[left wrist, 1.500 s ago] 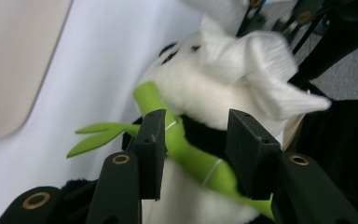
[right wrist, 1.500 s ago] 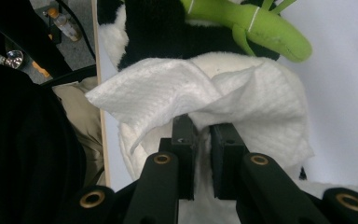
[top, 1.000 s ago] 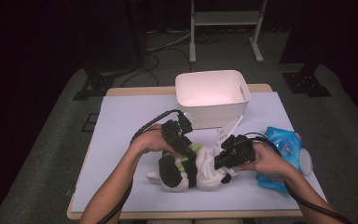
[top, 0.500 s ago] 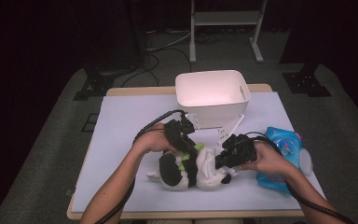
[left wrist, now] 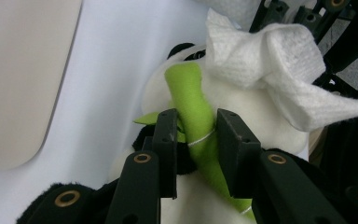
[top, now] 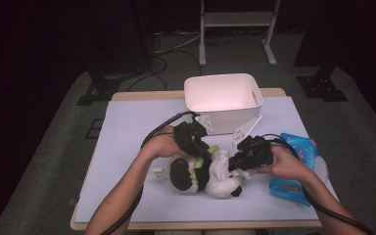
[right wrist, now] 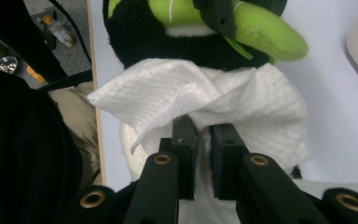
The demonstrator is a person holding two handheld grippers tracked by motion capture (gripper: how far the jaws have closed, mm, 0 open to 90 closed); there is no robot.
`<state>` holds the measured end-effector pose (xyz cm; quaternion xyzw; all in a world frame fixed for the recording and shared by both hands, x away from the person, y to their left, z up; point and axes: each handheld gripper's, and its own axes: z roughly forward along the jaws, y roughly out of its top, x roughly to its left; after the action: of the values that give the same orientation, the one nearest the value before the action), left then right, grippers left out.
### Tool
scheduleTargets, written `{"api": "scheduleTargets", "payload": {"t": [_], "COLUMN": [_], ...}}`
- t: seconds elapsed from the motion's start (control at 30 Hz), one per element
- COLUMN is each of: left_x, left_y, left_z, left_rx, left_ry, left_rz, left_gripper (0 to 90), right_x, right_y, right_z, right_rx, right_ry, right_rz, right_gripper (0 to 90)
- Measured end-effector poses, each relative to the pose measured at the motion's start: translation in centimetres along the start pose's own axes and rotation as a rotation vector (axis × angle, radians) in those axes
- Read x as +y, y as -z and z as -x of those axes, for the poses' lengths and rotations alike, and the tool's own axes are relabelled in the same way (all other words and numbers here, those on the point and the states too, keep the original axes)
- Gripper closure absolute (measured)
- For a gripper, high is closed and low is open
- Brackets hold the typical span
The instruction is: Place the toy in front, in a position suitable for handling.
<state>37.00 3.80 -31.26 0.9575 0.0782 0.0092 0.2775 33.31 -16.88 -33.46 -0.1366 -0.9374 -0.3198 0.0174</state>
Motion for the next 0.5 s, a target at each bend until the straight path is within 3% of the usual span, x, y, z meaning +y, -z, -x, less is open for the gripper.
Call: {"api": "scheduleTargets", "payload": {"t": [0.5], "left_x": [0.8], "left_y": [0.5], "left_z": [0.5], "left_rx": [0.004], "left_ry": [-0.026], "left_rz": [0.047], "left_gripper": [69.8], "right_x": [0.6], "right_y": [1.2], "right_z": [0.2], "right_rx": [-0.044], "right_ry": [0.014], "right_rz": [0.006], "right_gripper": [81.0]}}
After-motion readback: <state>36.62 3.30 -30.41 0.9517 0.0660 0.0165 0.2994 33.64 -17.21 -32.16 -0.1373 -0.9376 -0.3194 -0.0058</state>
